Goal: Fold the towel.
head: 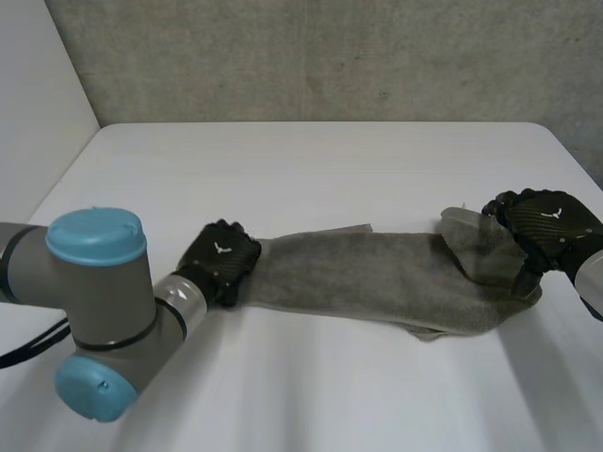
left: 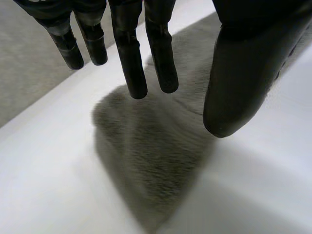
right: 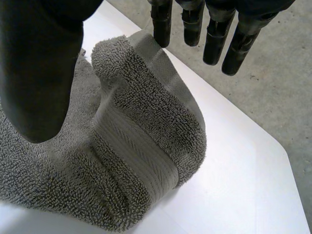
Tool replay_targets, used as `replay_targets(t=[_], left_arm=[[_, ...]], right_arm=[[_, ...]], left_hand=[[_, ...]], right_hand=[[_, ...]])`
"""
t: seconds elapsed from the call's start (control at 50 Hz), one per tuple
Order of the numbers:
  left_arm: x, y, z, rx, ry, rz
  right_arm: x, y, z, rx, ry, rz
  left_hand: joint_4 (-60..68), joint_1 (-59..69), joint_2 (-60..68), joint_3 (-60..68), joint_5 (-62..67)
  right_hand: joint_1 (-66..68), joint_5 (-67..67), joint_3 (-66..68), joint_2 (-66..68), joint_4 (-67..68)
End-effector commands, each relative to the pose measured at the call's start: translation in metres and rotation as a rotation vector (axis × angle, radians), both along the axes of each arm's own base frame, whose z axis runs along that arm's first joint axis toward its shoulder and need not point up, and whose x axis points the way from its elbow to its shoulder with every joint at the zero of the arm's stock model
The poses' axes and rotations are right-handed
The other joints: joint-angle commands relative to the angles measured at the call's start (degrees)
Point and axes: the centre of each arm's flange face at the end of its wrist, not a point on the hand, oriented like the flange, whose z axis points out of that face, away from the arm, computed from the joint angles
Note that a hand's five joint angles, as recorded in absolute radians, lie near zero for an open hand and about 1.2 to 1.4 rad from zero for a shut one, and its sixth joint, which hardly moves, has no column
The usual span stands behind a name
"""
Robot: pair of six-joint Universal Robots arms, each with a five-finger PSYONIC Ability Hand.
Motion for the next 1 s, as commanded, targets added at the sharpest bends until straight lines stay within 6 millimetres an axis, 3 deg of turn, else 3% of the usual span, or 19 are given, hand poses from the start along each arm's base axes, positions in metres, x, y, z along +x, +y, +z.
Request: replay_targets(t=[0.02,0.14,0.38,0.68,0.74,0.78,0.84,0.92,1.0], left_arm=[[-0.006,0.008,-0.004,0.018,0.003,-0.043],[-0.008,0.002,-0.004,0.002,0.007,-0.039],[-0.019,-0.017,-0.024,0.017,-0.006,-0.036],[-0.02,-0.019,-0.031,0.03,-0.008,-0.037],[-0.02,-0.02,-0.032,0.028,-0.009,-0.036],[-0.021,-0.021,-0.032,0.026,-0.009,-0.036],[-0.022,-0.022,-0.034,0.029,-0.01,-0.036],[-0.022,-0.024,-0.038,0.034,-0.014,-0.028],[-0.022,-0.024,-0.039,0.034,-0.017,-0.021]], right_arm=[[0.001,0.0,-0.007,0.024,0.002,0.003],[0.001,0.0,-0.009,0.031,0.001,0.004],[0.001,-0.002,-0.01,0.027,0.002,0.005],[0.001,-0.002,-0.014,0.039,0.002,0.005],[0.001,-0.003,-0.014,0.038,0.002,0.005],[0.001,-0.002,-0.014,0.039,0.002,0.005],[0.001,-0.002,-0.014,0.039,0.002,0.005],[0.001,-0.002,-0.015,0.041,0.002,0.005],[0.001,-0.002,-0.014,0.041,0.002,0.005]], left_hand=[[-3.36,-1.12,-1.61,-2.95,-0.37],[-3.36,-1.12,-1.61,-2.95,-0.37],[-3.36,-0.95,-1.45,-2.95,-0.2],[-3.36,-0.78,-1.28,-2.95,-0.03],[-3.36,2.24,1.75,-2.95,3.0],[-3.36,14.29,13.79,-2.95,15.04],[-3.36,19.4,18.91,-2.95,20.16],[-3.36,37.64,37.15,-2.95,38.39],[-3.36,37.72,37.22,-2.95,38.47]], right_hand=[[-3.71,-3.49,-2.47,-4.37,-4.37],[-3.71,-3.49,-2.47,-4.37,-4.37],[-3.71,-3.49,-2.47,-4.37,-4.37],[-3.71,-3.49,-2.47,-4.37,-4.37],[-3.71,-3.49,-2.47,-4.37,-4.37],[-3.71,-3.49,-2.47,-4.37,-4.37],[-3.71,-3.49,-2.47,-4.37,-4.37],[-3.71,-3.49,-2.47,-4.37,-4.37],[-3.71,-3.49,-2.47,-4.37,-4.37]])
